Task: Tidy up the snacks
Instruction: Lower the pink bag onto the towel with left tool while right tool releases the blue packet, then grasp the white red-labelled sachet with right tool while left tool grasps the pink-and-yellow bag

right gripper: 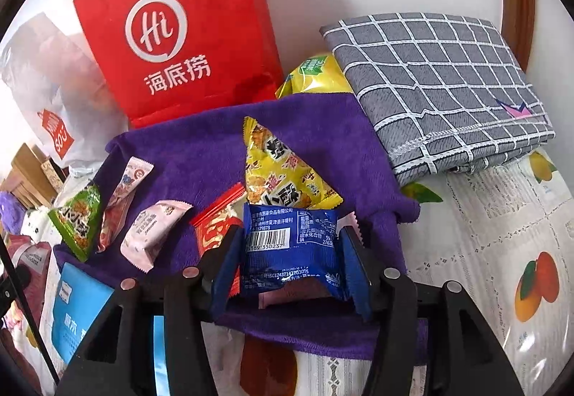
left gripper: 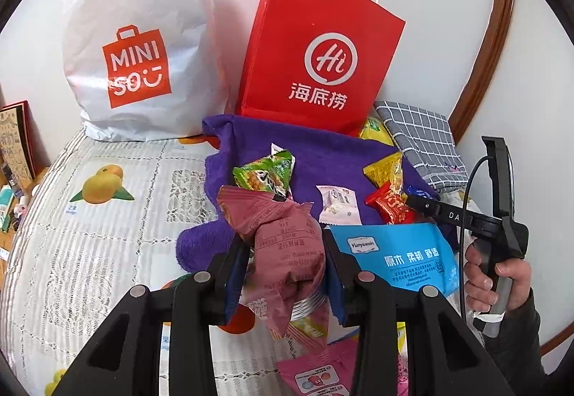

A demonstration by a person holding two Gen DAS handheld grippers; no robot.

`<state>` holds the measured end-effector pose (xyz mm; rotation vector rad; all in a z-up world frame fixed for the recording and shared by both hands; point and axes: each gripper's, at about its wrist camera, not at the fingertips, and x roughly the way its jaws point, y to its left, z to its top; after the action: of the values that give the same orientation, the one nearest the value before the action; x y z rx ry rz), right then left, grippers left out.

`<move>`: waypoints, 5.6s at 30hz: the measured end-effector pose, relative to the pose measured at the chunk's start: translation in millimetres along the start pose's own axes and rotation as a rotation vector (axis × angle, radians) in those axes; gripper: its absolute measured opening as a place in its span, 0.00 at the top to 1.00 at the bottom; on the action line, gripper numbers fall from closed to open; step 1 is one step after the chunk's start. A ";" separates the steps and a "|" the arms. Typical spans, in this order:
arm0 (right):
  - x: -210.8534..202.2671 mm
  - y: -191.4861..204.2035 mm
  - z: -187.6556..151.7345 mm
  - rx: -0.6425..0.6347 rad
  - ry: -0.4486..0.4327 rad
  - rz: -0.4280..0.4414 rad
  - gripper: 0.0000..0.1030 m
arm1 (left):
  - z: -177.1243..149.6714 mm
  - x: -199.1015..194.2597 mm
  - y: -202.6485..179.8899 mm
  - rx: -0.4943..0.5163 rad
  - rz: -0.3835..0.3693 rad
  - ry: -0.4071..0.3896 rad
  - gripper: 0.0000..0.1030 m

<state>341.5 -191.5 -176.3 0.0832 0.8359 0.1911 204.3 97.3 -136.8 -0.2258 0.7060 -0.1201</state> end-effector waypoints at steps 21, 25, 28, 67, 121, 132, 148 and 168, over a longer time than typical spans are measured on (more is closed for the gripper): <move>-40.4 7.2 2.6 -0.007 -0.089 0.015 0.43 | 45.6 45.7 -40.3 0.015 0.013 0.024 0.64; -41.7 5.1 2.9 0.010 -0.083 0.039 0.43 | 51.9 62.4 -42.5 -0.002 0.011 0.042 0.64; -41.9 3.0 3.8 0.024 -0.079 0.050 0.43 | 55.0 76.9 -42.2 -0.015 0.025 0.063 0.64; -45.8 38.7 -9.0 -0.096 -0.101 0.134 0.43 | 13.6 37.8 -13.5 -0.002 0.045 0.076 0.40; -76.3 98.7 -152.0 -0.180 0.107 -0.022 0.38 | 10.5 -13.3 1.8 -0.056 -0.062 0.005 0.40; -96.1 59.5 -155.1 -0.101 0.077 0.031 0.60 | 3.5 -13.8 -9.8 0.005 -0.045 0.027 0.40; -119.1 8.3 -169.5 0.010 0.033 0.043 0.81 | -74.4 -20.8 -25.3 0.013 -0.098 0.250 0.25; -148.8 3.5 -168.7 -0.029 -0.003 0.093 0.84 | -86.0 -31.3 -26.6 -0.108 -0.126 0.247 0.41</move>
<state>118.2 -218.2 -180.1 0.0954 0.8263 0.2903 123.5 63.1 -174.1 -0.3630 0.9452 -0.2333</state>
